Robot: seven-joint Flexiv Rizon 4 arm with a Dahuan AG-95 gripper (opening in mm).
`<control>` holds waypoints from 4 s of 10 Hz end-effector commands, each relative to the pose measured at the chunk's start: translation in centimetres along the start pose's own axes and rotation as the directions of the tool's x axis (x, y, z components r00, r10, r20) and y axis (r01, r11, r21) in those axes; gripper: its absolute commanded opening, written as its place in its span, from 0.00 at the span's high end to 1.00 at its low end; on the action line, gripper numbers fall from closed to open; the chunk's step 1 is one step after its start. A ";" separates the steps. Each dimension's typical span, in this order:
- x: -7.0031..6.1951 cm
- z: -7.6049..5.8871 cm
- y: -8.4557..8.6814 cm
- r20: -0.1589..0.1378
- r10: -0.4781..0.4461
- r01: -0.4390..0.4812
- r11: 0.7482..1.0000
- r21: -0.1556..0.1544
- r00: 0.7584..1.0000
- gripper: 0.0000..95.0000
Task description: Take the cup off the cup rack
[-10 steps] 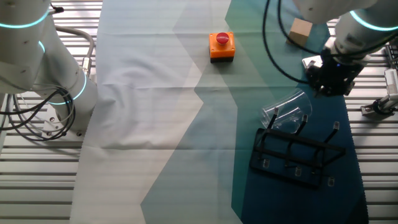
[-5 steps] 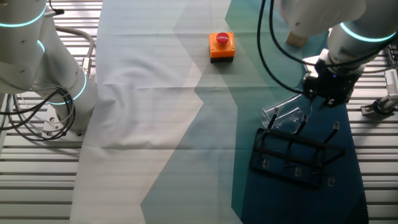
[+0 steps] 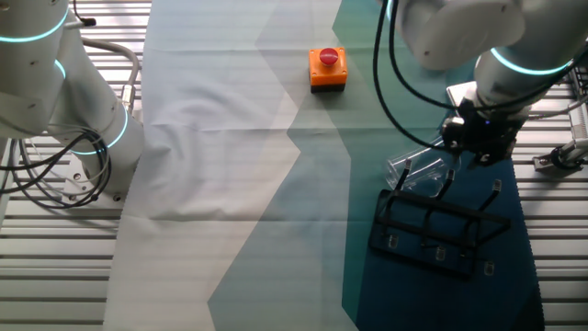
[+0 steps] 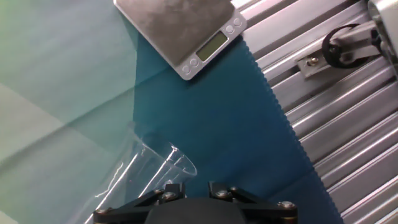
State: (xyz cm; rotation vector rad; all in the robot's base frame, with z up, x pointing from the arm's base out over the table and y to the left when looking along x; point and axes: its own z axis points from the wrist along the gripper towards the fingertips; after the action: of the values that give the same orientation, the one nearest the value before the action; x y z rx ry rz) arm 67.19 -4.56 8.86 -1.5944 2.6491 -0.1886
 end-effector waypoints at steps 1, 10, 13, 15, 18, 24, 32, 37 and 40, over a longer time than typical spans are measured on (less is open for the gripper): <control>0.1 0.3 0.0 0.004 -0.005 0.005 1.000 0.006 1.000 0.80; 0.7 1.6 0.8 0.049 0.033 -0.033 0.999 0.004 0.998 0.80; 0.4 2.5 1.5 0.073 0.066 -0.066 0.998 -0.012 0.995 0.80; 0.1 2.5 1.9 0.068 0.077 -0.077 0.997 -0.013 0.995 0.80; -1.1 2.5 3.0 0.075 0.114 -0.113 0.993 -0.019 0.991 0.80; -2.7 2.7 4.4 0.063 0.138 -0.137 0.990 -0.014 0.988 0.80; -2.7 4.0 3.9 0.027 -0.026 0.026 1.000 0.011 0.999 0.80; -2.6 4.5 3.7 0.002 -0.092 0.092 0.996 -0.012 0.996 0.80; -2.6 5.0 3.6 0.000 -0.108 0.108 0.994 -0.027 0.994 0.80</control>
State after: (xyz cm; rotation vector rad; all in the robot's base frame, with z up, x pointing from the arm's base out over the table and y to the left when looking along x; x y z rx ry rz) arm 65.94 -1.08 3.24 -1.7539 2.5772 -0.1547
